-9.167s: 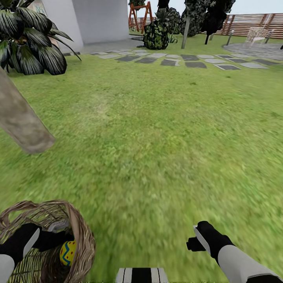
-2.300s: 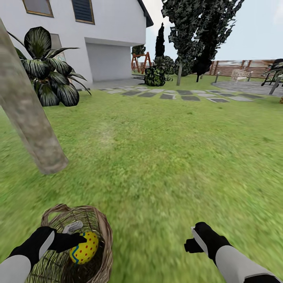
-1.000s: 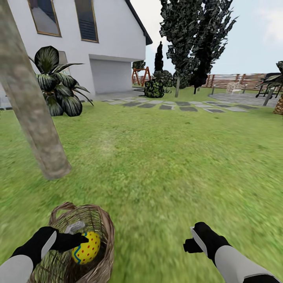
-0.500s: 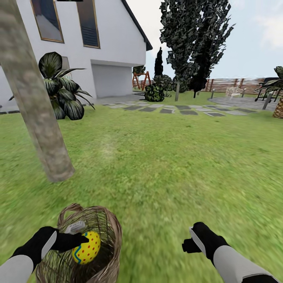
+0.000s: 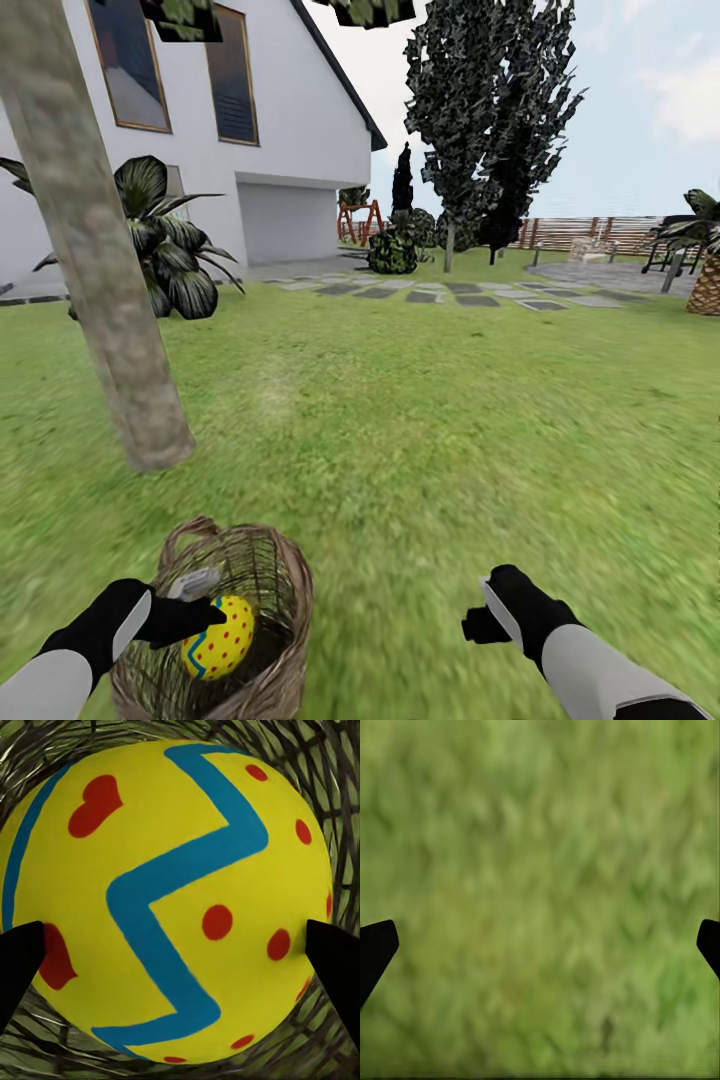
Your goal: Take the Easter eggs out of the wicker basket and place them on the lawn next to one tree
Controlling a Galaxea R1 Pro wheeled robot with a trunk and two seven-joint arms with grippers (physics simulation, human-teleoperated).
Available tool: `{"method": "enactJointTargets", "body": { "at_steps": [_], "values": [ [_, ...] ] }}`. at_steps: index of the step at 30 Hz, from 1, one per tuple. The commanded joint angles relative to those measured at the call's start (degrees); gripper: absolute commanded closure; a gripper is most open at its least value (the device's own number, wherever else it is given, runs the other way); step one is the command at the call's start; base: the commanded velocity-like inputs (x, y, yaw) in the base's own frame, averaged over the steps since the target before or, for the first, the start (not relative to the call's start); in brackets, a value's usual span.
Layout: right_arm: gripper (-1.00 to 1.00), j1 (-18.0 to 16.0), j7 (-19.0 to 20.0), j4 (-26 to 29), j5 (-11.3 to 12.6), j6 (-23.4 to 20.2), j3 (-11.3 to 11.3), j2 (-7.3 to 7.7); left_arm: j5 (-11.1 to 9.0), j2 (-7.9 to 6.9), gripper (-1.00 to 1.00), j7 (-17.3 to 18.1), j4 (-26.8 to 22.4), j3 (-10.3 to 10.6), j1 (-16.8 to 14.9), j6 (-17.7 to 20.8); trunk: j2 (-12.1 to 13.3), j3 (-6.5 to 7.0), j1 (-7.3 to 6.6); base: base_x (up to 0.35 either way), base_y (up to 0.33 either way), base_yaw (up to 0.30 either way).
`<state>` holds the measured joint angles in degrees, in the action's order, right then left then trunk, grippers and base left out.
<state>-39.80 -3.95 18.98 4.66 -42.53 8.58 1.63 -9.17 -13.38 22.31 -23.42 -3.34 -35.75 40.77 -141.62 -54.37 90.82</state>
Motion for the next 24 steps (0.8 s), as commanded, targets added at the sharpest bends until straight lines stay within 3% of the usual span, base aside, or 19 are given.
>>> {"method": "enactJointTargets", "body": {
  "at_steps": [1,5,24],
  "values": [
    [-1.0,-0.01,-0.36,0.1,0.52,-0.27,0.38,0.04,-0.23,0.05,1.0,0.02,-0.05,-0.27,-0.02,0.45,0.39,0.12,-0.24,-0.025,0.001,0.0],
    [-1.0,-0.01,-0.36,0.1,0.52,-0.27,0.38,0.04,-0.08,0.84,1.0,0.02,-0.05,-0.27,-0.02,0.37,1.99,0.84,-1.12,-0.005,0.0,0.0],
    [-1.0,-0.01,-0.27,0.1,0.44,0.43,0.38,0.13,0.09,1.63,1.0,-0.07,-0.05,-0.23,-0.01,0.36,9.61,4.25,-5.3,0.0,0.0,0.0]
  ]
}}
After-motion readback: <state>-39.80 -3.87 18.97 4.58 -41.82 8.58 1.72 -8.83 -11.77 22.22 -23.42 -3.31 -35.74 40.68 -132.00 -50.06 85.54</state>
